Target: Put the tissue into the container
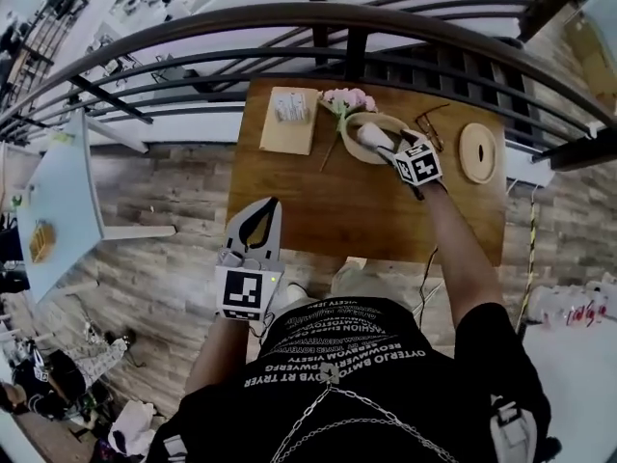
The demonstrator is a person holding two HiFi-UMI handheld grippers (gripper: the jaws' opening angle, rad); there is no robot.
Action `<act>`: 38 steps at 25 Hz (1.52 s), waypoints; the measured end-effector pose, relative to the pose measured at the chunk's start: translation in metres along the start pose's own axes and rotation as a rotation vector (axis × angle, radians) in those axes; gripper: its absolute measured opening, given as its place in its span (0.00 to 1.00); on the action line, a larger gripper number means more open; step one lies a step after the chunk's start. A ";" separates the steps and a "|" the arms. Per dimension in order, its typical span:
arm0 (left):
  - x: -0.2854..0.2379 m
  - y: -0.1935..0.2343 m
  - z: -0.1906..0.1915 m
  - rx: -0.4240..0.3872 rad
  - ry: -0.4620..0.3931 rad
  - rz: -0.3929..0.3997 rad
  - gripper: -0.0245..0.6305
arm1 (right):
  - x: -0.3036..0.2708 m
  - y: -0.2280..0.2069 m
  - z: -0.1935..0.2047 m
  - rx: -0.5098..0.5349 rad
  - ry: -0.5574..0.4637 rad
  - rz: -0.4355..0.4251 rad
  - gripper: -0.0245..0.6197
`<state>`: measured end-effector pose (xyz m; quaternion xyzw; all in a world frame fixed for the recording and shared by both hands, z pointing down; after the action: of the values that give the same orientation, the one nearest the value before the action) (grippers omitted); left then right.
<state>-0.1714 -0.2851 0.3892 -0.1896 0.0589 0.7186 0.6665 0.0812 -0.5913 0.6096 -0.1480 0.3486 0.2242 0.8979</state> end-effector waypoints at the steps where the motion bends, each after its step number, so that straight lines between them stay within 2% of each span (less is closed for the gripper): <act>1: 0.001 0.000 -0.004 0.000 -0.017 0.013 0.07 | 0.018 0.007 -0.001 -0.004 -0.040 0.023 0.55; 3: 0.003 0.001 -0.011 0.005 -0.051 0.037 0.07 | 0.054 0.025 -0.001 -0.017 -0.133 0.065 0.37; 7: 0.014 0.004 -0.023 0.004 -0.099 0.068 0.07 | 0.119 0.069 0.000 -0.022 -0.285 0.157 0.12; 9: 0.022 0.005 -0.026 0.014 -0.123 0.084 0.07 | 0.150 0.091 0.005 -0.030 -0.348 0.205 0.07; 12: 0.038 0.006 -0.032 0.019 -0.168 0.101 0.07 | 0.193 0.127 0.011 -0.045 -0.429 0.250 0.06; 16: 0.064 0.002 -0.039 0.015 -0.230 0.118 0.07 | 0.247 0.177 0.022 -0.067 -0.485 0.295 0.06; 20: 0.082 -0.001 -0.034 0.001 -0.241 0.147 0.07 | 0.278 0.227 0.034 -0.063 -0.476 0.349 0.06; 24: 0.092 0.004 -0.023 0.003 -0.220 0.184 0.07 | 0.284 0.265 0.040 -0.057 -0.474 0.369 0.06; 32: 0.107 0.002 -0.007 0.012 -0.197 0.198 0.07 | 0.284 0.286 0.044 -0.049 -0.454 0.365 0.06; 38: 0.101 0.015 -0.013 0.029 -0.175 0.165 0.07 | 0.276 0.280 0.020 -0.036 -0.441 0.321 0.06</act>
<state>-0.1875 -0.1970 0.3394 -0.1113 0.0262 0.7839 0.6103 0.1320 -0.2606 0.4016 -0.0542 0.1598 0.3966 0.9023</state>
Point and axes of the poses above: the fingertips, and each gripper's own axes: x backward along the fingers, y to its left, z out of its underside, the point moved 10 cm from there along x, backward along the fingers, and after that the axes turned 6 degrees about -z, right-handed, at the moved point
